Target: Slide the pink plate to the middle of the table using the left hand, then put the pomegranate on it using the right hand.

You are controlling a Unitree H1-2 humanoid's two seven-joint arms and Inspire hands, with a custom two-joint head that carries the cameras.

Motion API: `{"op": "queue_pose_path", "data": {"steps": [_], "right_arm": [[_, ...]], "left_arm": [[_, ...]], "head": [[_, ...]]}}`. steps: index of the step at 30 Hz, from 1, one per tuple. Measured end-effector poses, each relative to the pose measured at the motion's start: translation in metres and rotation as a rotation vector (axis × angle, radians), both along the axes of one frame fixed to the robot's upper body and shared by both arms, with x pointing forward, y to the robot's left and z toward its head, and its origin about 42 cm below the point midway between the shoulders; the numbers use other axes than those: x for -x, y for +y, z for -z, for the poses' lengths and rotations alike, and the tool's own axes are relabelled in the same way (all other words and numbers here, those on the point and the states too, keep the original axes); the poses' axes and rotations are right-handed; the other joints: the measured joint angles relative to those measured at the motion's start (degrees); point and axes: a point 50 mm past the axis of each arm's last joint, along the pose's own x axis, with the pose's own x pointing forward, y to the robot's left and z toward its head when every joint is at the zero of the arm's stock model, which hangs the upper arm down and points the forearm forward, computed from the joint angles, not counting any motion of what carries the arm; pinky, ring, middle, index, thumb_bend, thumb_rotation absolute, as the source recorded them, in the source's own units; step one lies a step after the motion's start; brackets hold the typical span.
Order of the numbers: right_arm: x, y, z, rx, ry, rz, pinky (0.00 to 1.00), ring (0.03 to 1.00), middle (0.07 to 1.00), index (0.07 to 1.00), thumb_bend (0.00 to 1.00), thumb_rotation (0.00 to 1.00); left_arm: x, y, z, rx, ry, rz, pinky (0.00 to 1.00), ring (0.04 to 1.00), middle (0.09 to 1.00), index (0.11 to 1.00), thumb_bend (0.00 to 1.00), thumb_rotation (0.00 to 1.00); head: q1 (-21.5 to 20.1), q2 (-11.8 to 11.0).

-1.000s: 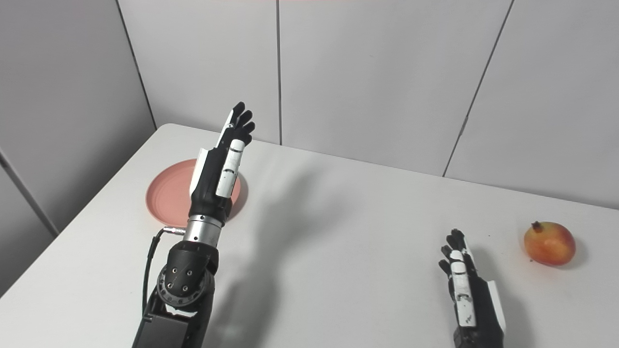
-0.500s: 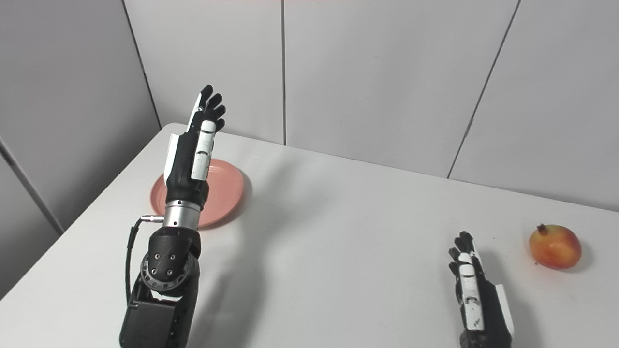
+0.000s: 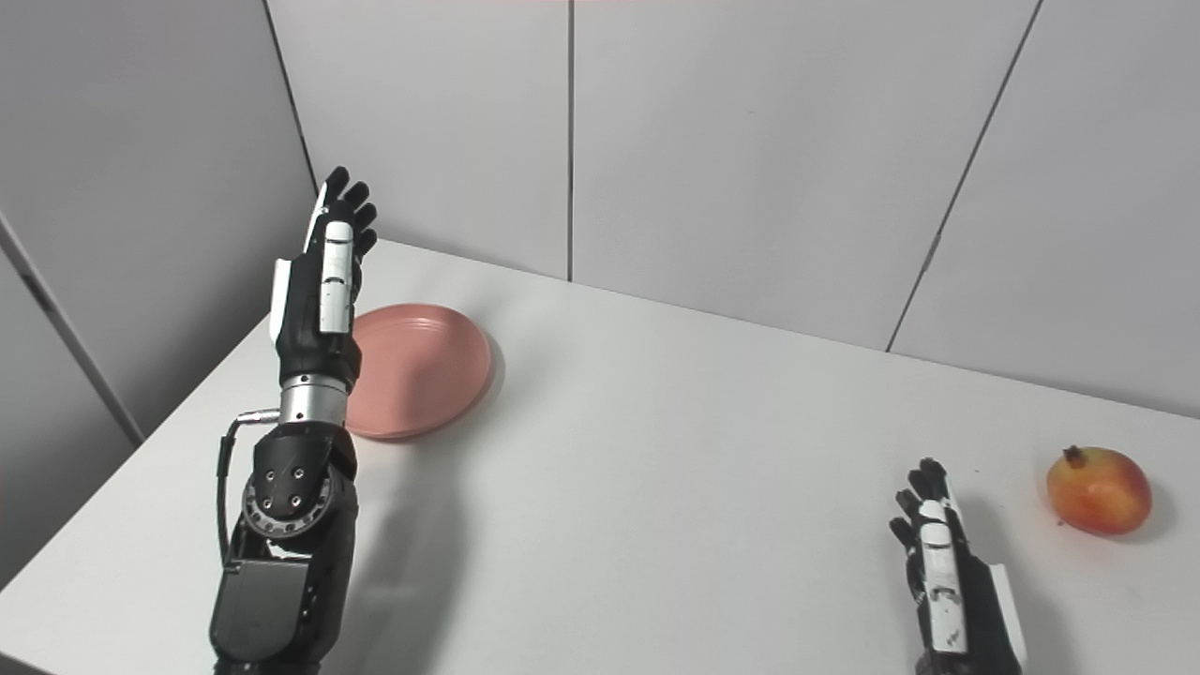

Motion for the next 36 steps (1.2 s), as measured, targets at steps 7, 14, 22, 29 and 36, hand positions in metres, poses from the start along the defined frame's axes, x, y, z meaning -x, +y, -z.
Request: {"op": "queue_pose_path", "data": {"steps": [7,14,22,29,36], "right_arm": [[0.000,0.000,0.000,0.000,0.000,-0.001,0.98,0.979,0.988,0.986,0.14,1.00],[0.000,0.000,-0.001,-0.001,-0.003,-0.002,0.97,0.971,0.979,0.977,0.12,1.00],[0.000,-0.001,-0.002,0.006,-0.007,0.013,0.97,0.969,0.974,0.972,0.14,1.00],[0.000,-0.001,-0.002,0.006,-0.007,0.015,0.98,0.971,0.977,0.973,0.13,1.00],[0.000,-0.002,-0.002,0.005,-0.008,0.015,0.98,0.976,0.986,0.983,0.13,1.00]], "left_arm": [[0.003,0.014,0.002,0.036,-0.002,-0.045,0.95,0.946,0.954,0.951,0.44,1.00],[0.008,0.025,0.004,0.050,0.000,-0.085,0.95,0.944,0.948,0.945,0.45,1.00],[0.012,0.041,0.006,0.076,-0.007,-0.118,0.96,0.954,0.956,0.950,0.43,1.00],[0.016,0.046,0.014,0.108,0.006,-0.137,0.97,0.965,0.968,0.961,0.43,1.00],[0.018,0.049,0.017,0.105,0.009,-0.152,0.97,0.957,0.963,0.949,0.43,1.00]], "head": [[0.17,0.00],[0.53,0.09],[0.35,0.26],[0.79,0.35],[0.88,0.35]]}}
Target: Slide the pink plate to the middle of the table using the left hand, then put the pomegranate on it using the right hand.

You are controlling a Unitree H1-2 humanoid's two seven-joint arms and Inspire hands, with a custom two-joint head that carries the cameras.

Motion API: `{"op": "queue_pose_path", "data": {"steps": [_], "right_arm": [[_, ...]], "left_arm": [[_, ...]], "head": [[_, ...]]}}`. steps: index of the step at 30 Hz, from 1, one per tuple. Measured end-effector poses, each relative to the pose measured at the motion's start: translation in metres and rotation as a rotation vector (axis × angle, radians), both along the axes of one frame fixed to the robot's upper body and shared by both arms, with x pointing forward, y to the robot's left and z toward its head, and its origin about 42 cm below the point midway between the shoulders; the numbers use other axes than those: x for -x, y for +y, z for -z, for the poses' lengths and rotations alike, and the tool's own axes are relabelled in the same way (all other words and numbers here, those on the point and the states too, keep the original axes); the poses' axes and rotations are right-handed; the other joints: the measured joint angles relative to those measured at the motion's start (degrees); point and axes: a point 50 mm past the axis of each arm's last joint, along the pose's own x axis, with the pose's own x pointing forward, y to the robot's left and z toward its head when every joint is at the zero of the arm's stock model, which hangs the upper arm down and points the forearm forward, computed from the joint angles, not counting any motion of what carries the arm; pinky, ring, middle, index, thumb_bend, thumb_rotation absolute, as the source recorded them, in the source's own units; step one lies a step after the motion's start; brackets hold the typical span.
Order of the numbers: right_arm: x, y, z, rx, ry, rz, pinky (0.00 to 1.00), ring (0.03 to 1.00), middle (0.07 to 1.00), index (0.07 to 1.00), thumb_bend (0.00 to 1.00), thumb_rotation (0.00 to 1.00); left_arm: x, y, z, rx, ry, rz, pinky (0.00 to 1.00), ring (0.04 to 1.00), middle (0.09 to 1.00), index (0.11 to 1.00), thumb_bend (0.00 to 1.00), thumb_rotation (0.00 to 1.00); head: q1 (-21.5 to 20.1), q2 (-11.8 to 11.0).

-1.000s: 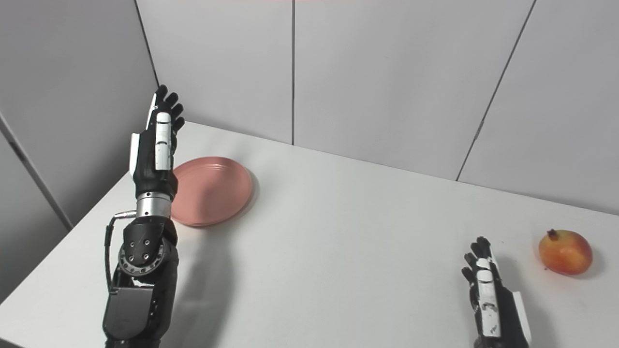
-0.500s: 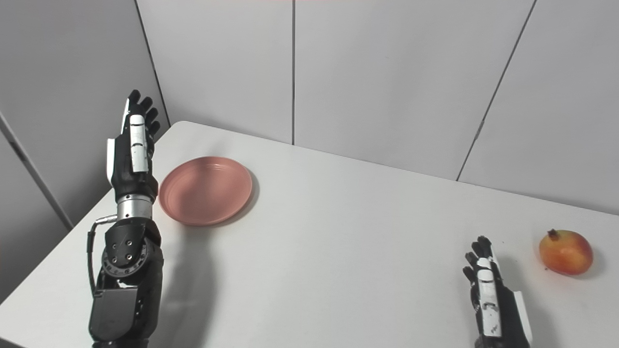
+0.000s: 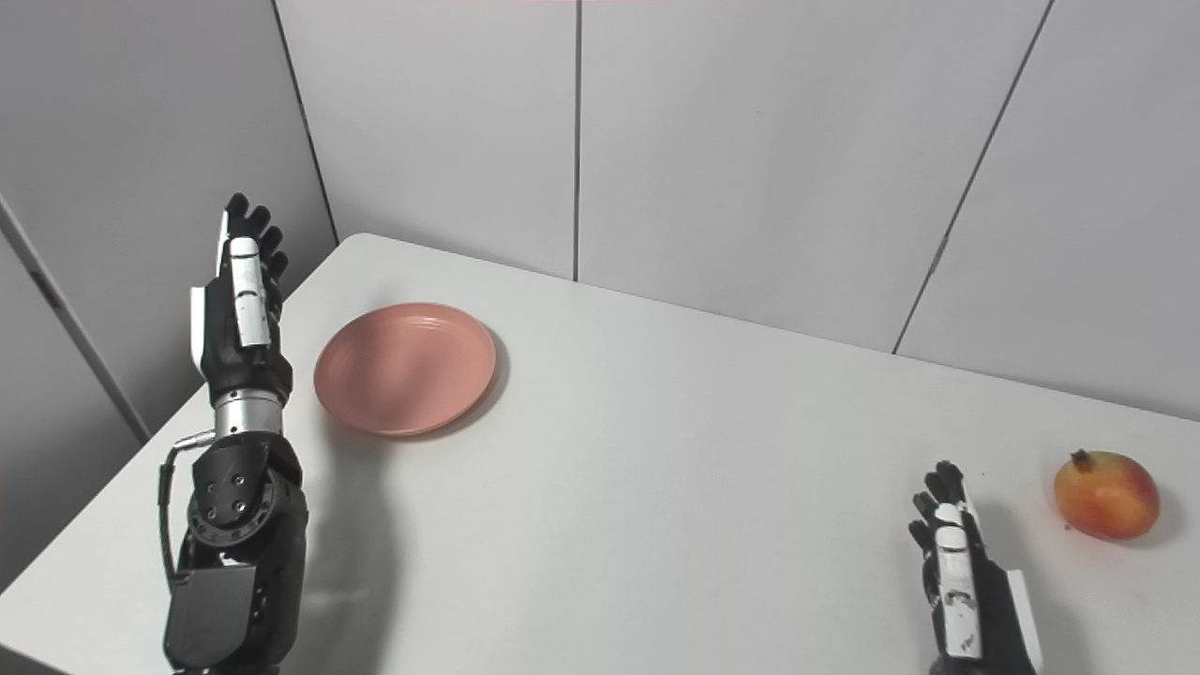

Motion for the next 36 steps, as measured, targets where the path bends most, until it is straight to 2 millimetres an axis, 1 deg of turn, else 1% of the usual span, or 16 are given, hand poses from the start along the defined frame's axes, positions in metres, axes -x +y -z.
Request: {"op": "queue_pose_path", "data": {"steps": [8,14,20,28,36], "right_arm": [[0.000,-0.001,-0.001,0.004,-0.004,0.000,0.99,0.977,0.981,0.981,0.14,1.00],[0.000,-0.002,-0.001,0.007,-0.004,0.002,0.99,0.973,0.976,0.975,0.14,1.00],[0.000,-0.002,-0.001,0.005,-0.005,0.003,1.00,0.977,0.981,0.980,0.12,1.00],[0.000,-0.002,-0.002,0.007,-0.005,0.004,0.99,0.972,0.976,0.975,0.12,1.00],[0.000,-0.002,-0.003,0.007,-0.009,0.004,0.99,0.975,0.977,0.978,0.11,1.00]], "left_arm": [[0.001,0.003,0.004,0.019,0.006,0.001,0.98,0.969,0.970,0.958,0.40,1.00],[-0.001,0.009,0.018,0.042,0.047,-0.018,0.97,0.962,0.962,0.949,0.39,1.00],[0.000,0.015,0.025,0.079,0.042,-0.034,0.98,0.964,0.962,0.949,0.38,1.00],[-0.001,0.017,0.030,0.122,0.035,-0.022,0.99,0.971,0.966,0.953,0.38,1.00],[-0.003,0.019,0.040,0.158,0.060,-0.018,0.97,0.960,0.960,0.945,0.37,1.00]], "head": [[0.44,0.00],[0.61,-0.09],[0.62,-0.53],[0.70,-0.88],[1.23,-0.97]]}}
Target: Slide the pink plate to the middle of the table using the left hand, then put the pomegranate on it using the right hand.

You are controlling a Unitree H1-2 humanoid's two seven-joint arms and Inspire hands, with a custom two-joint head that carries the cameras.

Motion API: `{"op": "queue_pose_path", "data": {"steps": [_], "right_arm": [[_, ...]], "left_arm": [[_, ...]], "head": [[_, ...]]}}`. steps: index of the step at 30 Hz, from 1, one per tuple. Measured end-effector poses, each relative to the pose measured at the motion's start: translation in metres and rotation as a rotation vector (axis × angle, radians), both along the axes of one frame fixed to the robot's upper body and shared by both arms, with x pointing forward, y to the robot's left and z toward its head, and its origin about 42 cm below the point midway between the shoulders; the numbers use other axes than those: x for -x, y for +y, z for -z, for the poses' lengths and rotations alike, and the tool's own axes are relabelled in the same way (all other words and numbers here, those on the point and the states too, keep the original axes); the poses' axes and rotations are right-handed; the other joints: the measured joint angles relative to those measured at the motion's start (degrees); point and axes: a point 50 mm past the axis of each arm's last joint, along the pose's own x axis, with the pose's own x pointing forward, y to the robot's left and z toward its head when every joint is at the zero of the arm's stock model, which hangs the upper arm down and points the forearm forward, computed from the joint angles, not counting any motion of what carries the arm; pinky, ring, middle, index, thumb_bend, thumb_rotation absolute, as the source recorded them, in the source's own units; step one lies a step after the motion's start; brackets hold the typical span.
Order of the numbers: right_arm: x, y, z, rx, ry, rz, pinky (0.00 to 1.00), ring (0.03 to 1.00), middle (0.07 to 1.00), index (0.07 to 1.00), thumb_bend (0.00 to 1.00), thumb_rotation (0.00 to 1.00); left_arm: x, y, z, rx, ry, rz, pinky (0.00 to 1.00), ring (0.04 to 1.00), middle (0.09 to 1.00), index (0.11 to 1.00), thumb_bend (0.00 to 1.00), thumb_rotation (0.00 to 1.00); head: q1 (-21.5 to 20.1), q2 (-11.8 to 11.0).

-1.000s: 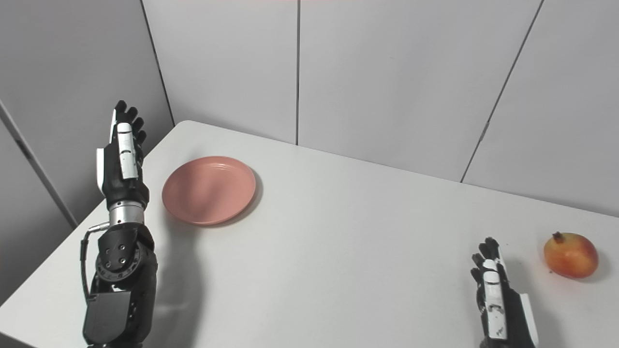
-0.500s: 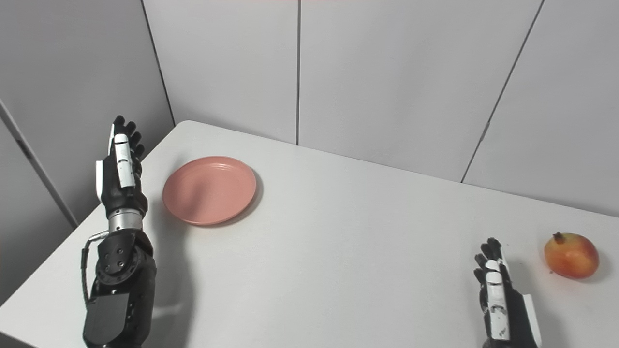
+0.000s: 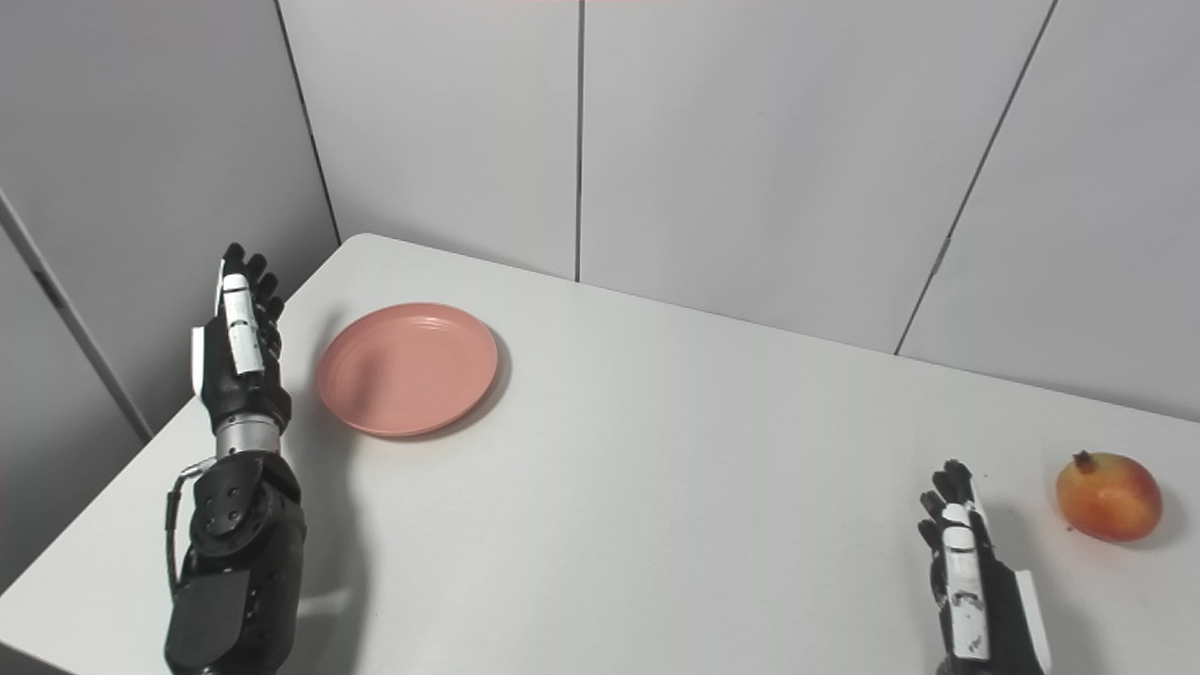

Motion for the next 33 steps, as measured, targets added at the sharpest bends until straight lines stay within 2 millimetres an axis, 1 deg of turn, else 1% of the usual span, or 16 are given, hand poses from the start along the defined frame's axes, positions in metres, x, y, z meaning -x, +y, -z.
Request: {"op": "queue_pose_path", "data": {"steps": [5,9,14,19,25,27,33], "right_arm": [[0.000,0.000,0.000,-0.010,0.000,-0.005,1.00,0.990,0.994,0.993,0.11,1.00],[0.000,0.000,0.000,-0.011,0.002,-0.006,1.00,0.989,0.991,0.993,0.11,1.00],[0.001,0.000,-0.004,-0.009,-0.007,-0.006,1.00,0.991,0.989,0.992,0.11,1.00],[0.001,0.000,-0.003,-0.008,-0.007,-0.005,1.00,0.990,0.987,0.989,0.11,1.00],[0.001,0.000,-0.003,-0.008,-0.007,-0.004,1.00,0.991,0.989,0.993,0.11,1.00],[0.001,0.000,-0.003,-0.008,-0.007,-0.004,1.00,0.993,0.992,0.996,0.11,1.00],[0.001,0.000,-0.004,-0.009,-0.007,-0.002,1.00,0.989,0.990,0.992,0.11,1.00]], "left_arm": [[-0.002,0.001,0.007,0.037,0.012,0.005,0.97,0.958,0.955,0.943,0.36,1.00],[-0.004,0.002,0.014,0.052,0.032,0.014,0.99,0.966,0.958,0.949,0.37,1.00],[-0.005,0.001,0.016,0.067,0.040,0.019,0.97,0.960,0.950,0.943,0.35,1.00],[-0.007,0.002,0.026,0.083,0.071,0.019,0.97,0.960,0.959,0.943,0.35,1.00],[-0.009,0.005,0.037,0.097,0.108,0.014,0.94,0.945,0.944,0.925,0.35,1.00],[-0.010,0.006,0.038,0.099,0.114,0.012,0.94,0.948,0.947,0.934,0.33,1.00],[-0.014,0.009,0.041,0.102,0.110,0.010,0.93,0.943,0.943,0.927,0.34,1.00]], "head": [[0.62,-0.18],[0.53,-0.18],[0.62,-0.26],[0.62,-0.26],[0.62,-0.26],[0.62,-0.26],[0.53,-0.26]]}}
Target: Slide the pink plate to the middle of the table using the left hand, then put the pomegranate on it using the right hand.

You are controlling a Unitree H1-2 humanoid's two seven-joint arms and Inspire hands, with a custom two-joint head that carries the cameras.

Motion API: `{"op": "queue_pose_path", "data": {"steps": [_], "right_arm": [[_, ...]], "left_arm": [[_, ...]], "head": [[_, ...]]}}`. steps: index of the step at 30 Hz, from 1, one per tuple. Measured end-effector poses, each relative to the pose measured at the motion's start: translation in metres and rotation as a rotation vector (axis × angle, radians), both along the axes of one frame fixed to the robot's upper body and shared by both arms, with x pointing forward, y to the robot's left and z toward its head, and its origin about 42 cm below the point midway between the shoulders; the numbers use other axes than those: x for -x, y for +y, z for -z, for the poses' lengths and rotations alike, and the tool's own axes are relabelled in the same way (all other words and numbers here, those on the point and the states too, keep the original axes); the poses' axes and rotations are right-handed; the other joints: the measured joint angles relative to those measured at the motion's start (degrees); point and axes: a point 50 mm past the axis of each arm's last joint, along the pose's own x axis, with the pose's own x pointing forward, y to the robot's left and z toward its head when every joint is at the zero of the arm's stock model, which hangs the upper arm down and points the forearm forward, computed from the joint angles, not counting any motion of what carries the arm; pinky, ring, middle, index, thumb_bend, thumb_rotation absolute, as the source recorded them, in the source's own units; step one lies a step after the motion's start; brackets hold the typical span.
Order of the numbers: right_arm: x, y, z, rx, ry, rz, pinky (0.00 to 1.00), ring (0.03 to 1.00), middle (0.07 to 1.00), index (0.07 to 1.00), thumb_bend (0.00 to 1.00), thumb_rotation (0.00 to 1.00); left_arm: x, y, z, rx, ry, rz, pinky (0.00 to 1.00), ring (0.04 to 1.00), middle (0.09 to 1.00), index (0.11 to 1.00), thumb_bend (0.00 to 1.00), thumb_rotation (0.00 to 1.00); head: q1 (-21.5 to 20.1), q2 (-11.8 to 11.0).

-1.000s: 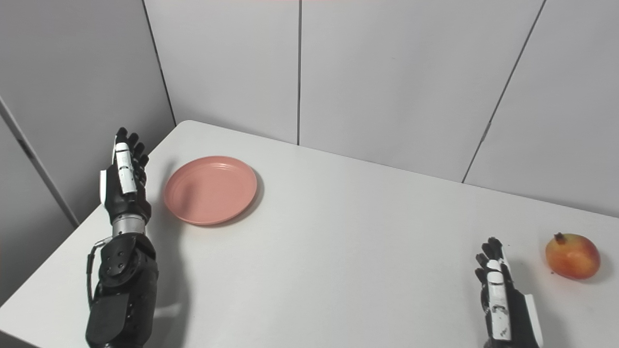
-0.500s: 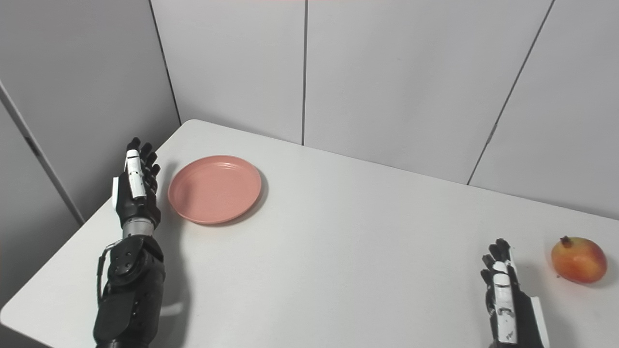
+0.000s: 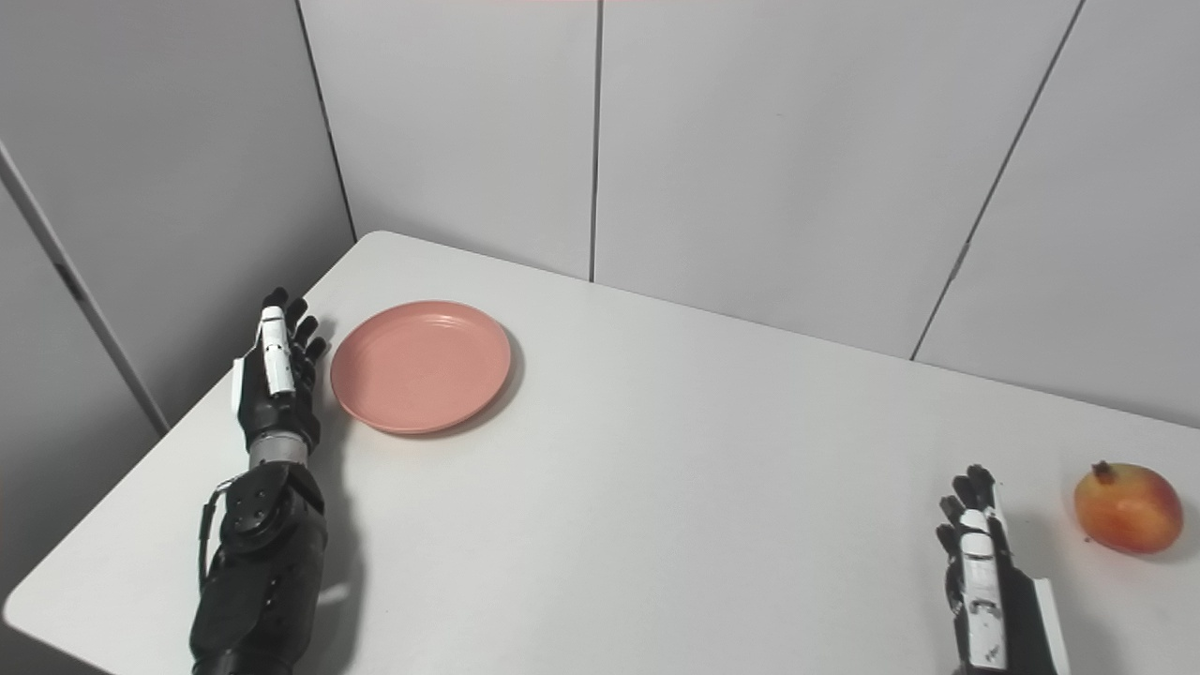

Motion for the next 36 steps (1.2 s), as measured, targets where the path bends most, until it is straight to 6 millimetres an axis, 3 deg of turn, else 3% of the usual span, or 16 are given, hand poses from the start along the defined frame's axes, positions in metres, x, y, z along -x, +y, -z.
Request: {"op": "queue_pose_path", "data": {"steps": [16,21,29,36], "right_arm": [[0.000,0.000,-0.001,0.000,-0.002,-0.001,1.00,0.993,0.993,0.994,0.10,1.00],[0.000,0.001,-0.001,-0.002,-0.002,-0.001,1.00,0.990,0.990,0.992,0.10,1.00],[0.000,0.002,-0.002,-0.003,-0.003,-0.002,1.00,0.984,0.986,0.985,0.09,1.00],[0.000,0.002,-0.002,0.009,-0.003,0.003,0.99,0.975,0.982,0.983,0.08,1.00]], "left_arm": [[-0.012,0.004,0.008,-0.012,-0.017,0.019,0.90,0.918,0.921,0.886,0.34,1.00],[-0.015,0.000,0.008,-0.008,-0.017,0.045,0.92,0.933,0.938,0.915,0.39,1.00],[-0.023,-0.011,0.007,0.021,-0.016,0.136,0.97,0.953,0.953,0.951,0.34,1.00],[-0.027,-0.020,0.008,0.016,-0.015,0.191,0.96,0.941,0.938,0.925,0.38,1.00]], "head": [[-0.17,0.00],[-0.53,0.26],[-1.05,0.53],[-1.41,0.62]]}}
